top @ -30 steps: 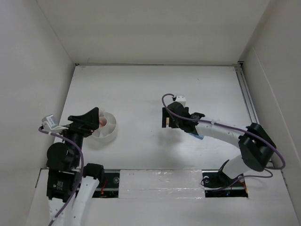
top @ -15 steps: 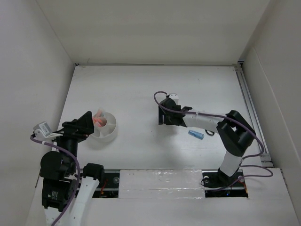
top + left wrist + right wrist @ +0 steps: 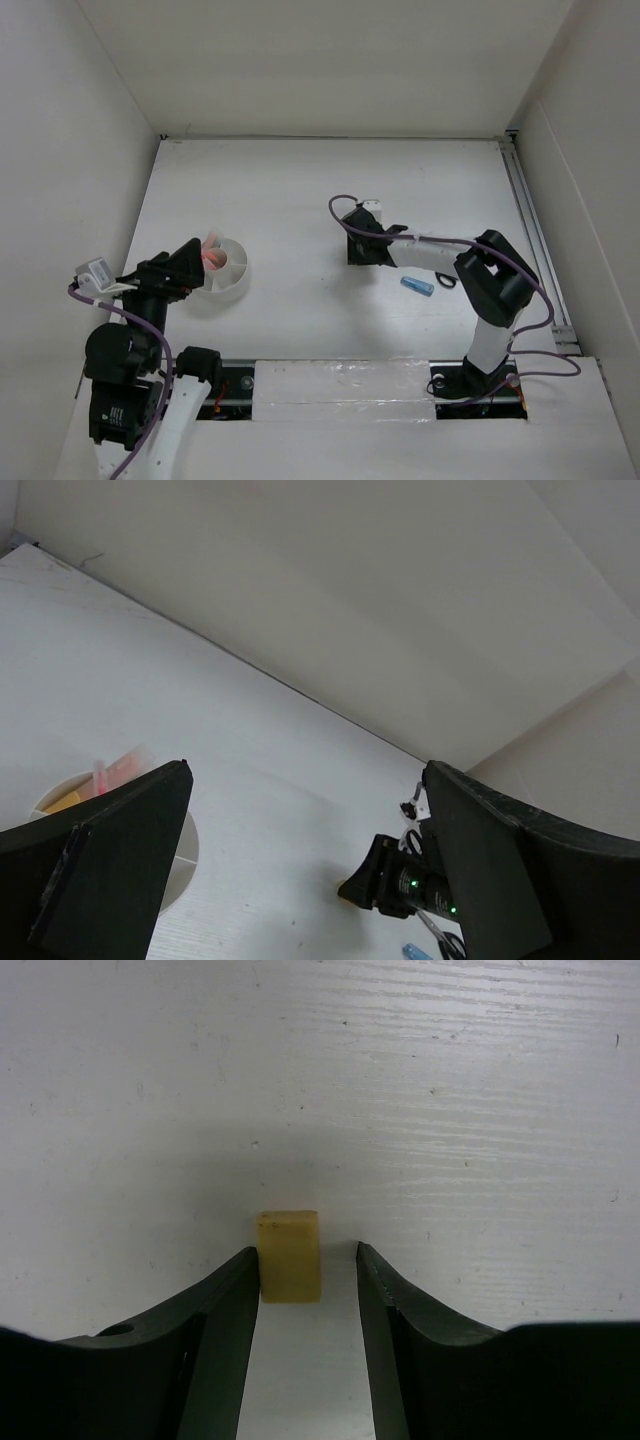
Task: Sort the stationery into containers
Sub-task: Pick up the stationery from the center of the board.
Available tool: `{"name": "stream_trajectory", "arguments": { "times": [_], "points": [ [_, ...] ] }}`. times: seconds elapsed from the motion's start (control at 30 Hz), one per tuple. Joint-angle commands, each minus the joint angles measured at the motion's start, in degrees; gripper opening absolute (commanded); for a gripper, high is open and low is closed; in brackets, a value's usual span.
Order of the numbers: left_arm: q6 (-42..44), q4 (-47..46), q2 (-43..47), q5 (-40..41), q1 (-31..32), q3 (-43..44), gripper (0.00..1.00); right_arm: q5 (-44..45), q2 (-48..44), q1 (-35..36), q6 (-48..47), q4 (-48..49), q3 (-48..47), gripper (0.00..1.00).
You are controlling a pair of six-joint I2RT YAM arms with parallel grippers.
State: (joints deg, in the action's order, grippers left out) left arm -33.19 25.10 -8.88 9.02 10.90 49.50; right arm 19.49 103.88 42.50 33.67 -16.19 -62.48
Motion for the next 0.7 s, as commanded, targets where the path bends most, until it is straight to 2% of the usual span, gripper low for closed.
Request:
{"name": "stream_trajectory", "arguments": {
  "times": [0.0,0.5,0.57,0.67],
  "points": [
    [1.1,-3.1,0.8,-1.1,0.4,0.0,1.0,-0.6,1.3,0.7,-0.2,-0.9,-1.3,0.49],
    [1.6,-3.1,0.8,-1.1,0.4,0.0,1.0,1.1,3.2,4.4,0.3,-3.7,-1.9,0.47],
    [1.6,-3.1,0.8,-1.1,0.4,0.0,1.0,1.1,3.2,4.4,0.9,-3.7,-1.9,0.43],
    [1.6,-3.1,0.8,-1.1,0.4,0.0,1.0,1.6,3.7,4.4,0.9,-3.7,-1.9,0.41]
  ]
}}
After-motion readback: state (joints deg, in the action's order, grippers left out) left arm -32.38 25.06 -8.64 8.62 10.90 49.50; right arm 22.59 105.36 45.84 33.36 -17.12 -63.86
